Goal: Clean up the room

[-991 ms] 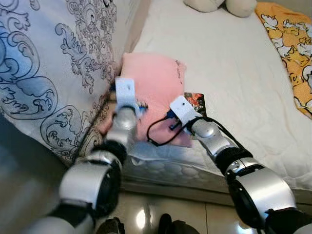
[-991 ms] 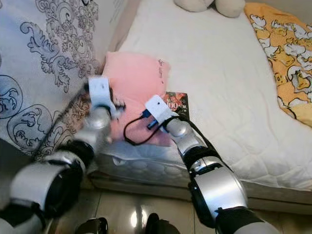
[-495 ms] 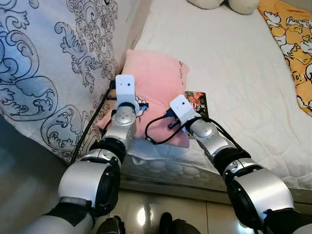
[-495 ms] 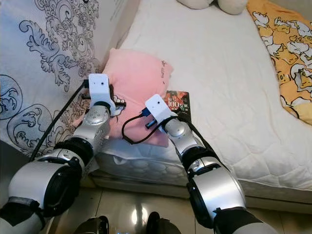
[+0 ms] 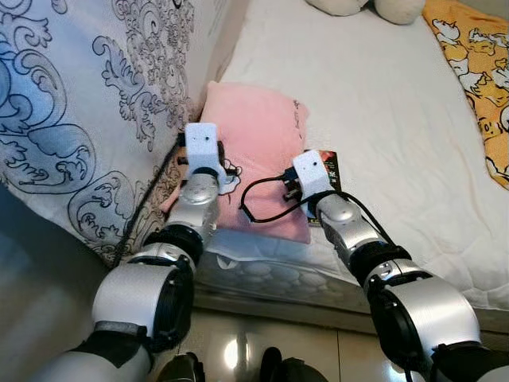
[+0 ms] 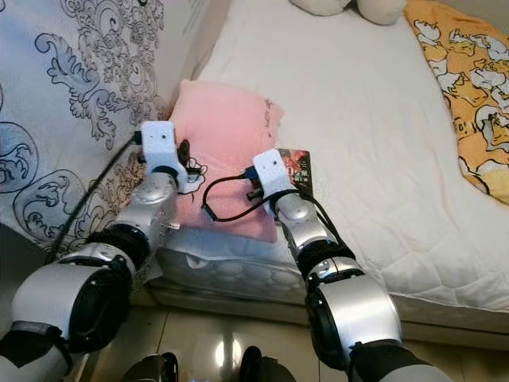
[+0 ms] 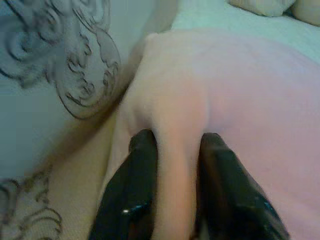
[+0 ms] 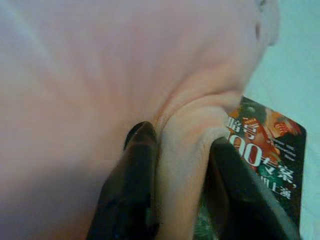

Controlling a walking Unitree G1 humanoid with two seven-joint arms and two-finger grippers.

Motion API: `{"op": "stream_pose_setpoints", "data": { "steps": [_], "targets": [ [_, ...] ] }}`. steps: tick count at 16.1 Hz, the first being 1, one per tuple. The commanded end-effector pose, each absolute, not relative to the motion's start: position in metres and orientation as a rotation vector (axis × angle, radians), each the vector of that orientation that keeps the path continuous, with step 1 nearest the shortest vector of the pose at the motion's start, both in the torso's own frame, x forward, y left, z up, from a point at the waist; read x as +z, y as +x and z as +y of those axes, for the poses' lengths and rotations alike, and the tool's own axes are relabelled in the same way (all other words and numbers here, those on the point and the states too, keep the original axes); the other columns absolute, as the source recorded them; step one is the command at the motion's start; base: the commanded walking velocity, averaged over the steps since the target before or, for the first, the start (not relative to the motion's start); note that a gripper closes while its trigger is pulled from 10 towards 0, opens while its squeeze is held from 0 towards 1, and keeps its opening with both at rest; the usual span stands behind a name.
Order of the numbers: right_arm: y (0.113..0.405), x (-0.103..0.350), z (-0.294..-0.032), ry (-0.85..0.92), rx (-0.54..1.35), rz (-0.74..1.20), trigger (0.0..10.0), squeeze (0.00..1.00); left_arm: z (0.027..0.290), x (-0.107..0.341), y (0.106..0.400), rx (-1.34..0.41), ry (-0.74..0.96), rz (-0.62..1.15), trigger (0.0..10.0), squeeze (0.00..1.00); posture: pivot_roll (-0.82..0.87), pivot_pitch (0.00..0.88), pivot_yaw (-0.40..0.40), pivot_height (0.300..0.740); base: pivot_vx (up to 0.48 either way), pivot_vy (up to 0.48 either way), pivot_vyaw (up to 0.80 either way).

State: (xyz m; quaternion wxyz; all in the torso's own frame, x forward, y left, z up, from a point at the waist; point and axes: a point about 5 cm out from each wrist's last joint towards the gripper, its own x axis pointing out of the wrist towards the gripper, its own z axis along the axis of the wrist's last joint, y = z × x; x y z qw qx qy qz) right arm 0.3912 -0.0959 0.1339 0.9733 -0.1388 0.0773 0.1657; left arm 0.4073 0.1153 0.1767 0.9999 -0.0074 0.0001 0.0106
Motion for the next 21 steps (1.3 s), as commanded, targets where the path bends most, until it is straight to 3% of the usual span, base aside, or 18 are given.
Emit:
{"op": "stream_pose_setpoints", "data": {
  "steps": [1,3,7,9,10,12,13,16,17,18,19,21],
  "targets": [
    [0.39,0.131,-0.104,-0.29,0.302,0.144,10.0,1.0,0.114,0.179,0.407,-0.004,0.008,-0.026,10.0,1.0,0.14,0.164,-0.097,0.74,0.0,0.0,0.0],
    [0.389,0.147,-0.115,-0.243,0.253,-0.042,10.0,1.0,0.129,0.193,0.406,-0.055,0.082,-0.155,10.0,1.0,0.14,0.113,-0.081,0.74,0.0,0.0,0.0],
    [0.363,0.136,-0.153,-0.171,0.105,-0.167,10.0,1.0,0.142,0.173,0.392,-0.144,0.118,-0.178,10.0,1.0,0.17,0.009,-0.048,0.74,0.0,0.0,0.0],
    [0.322,0.114,-0.174,-0.121,-0.03,-0.178,10.0,1.0,0.137,0.146,0.371,-0.226,0.098,-0.148,10.0,1.0,0.18,0.0,-0.032,0.74,0.0,0.0,0.0],
    [0.277,0.097,-0.19,-0.126,-0.145,-0.174,10.0,1.0,0.131,0.131,0.345,-0.289,0.078,-0.157,10.0,0.0,0.17,0.0,-0.032,0.74,0.0,0.0,0.0],
    [0.224,0.066,-0.213,-0.203,-0.265,-0.078,10.0,1.0,0.134,0.128,0.314,-0.241,-0.007,-0.212,10.0,0.0,0.16,0.0,-0.03,0.74,0.0,-0.219,0.0],
    [0.214,0.051,-0.221,-0.255,-0.265,-0.018,10.0,0.0,0.135,0.12,0.309,-0.225,-0.022,-0.21,10.0,0.0,0.15,0.0,-0.031,0.74,0.0,-0.461,0.0],
    [0.236,0.06,-0.217,-0.262,-0.27,-0.035,10.0,0.0,0.12,0.104,0.32,-0.249,-0.086,-0.112,10.0,0.0,0.12,0.0,-0.014,0.74,0.0,-0.45,0.0],
    [0.24,0.069,-0.208,-0.255,-0.243,-0.061,10.0,1.0,0.117,0.105,0.319,-0.257,-0.094,-0.087,10.0,0.0,0.12,0.0,-0.008,0.74,0.0,-0.458,0.0],
    [0.243,0.071,-0.199,-0.24,-0.222,-0.064,10.0,1.0,0.111,0.104,0.316,-0.284,-0.077,-0.065,10.0,0.0,0.11,0.0,-0.004,0.74,0.0,-0.458,0.0],
    [0.248,0.07,-0.194,-0.202,-0.224,-0.057,10.0,1.0,0.107,0.096,0.314,-0.299,-0.092,-0.032,10.0,1.0,0.11,0.0,-0.001,0.74,0.0,-0.458,0.0],
    [0.249,0.069,-0.194,-0.184,-0.222,-0.051,10.0,1.0,0.106,0.094,0.315,-0.302,-0.081,-0.031,10.0,1.0,0.11,0.0,-0.002,0.74,0.0,-0.458,0.0]
  ]
}}
